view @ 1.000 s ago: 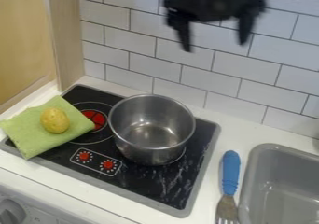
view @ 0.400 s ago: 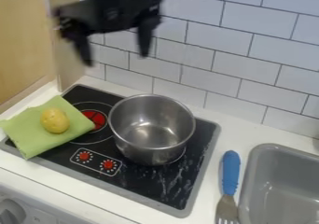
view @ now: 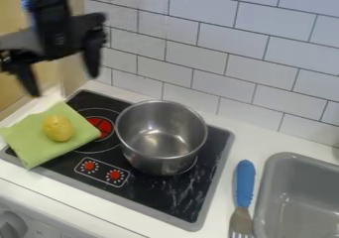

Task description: Put the yellow object in the silver pot

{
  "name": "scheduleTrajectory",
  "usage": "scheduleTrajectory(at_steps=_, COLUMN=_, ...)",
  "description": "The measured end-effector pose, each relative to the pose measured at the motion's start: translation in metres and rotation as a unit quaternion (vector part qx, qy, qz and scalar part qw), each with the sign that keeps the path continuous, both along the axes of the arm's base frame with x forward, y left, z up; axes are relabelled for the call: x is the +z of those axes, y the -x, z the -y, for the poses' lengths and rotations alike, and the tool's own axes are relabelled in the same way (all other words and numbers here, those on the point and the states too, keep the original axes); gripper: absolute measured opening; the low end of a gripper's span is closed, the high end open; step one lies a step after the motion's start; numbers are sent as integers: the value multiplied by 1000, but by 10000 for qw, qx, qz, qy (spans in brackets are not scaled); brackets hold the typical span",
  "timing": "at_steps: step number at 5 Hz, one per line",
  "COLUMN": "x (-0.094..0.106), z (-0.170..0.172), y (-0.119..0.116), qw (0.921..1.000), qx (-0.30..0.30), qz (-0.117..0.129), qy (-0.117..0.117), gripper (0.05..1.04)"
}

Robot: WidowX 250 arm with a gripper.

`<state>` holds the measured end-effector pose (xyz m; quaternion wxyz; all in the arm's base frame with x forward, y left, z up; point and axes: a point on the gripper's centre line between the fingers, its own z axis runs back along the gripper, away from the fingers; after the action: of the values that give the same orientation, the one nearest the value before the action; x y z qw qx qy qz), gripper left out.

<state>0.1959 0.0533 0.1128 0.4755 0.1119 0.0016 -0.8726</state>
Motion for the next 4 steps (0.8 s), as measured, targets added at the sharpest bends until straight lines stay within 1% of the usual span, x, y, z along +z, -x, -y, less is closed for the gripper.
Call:
scheduleTrajectory(at_steps=1, x=-5, z=-5, y=3, qw=9954, qx=956, qz=8, qy=37, gripper=999)
scheduleTrajectory(at_steps=2, x=-7, z=-12, y=7, qw=9748, qx=2233, qz=29, qy=-8, gripper=999)
scheduleTrajectory(at_steps=3, x=-15, z=-17, y=3, qw=9593, qx=2821, qz=108, qy=-11, gripper=999)
scheduleTrajectory(at_steps=4, x=-28, z=-18, y=-1, qw=9582, qx=2861, qz=-82, qy=4, gripper=999)
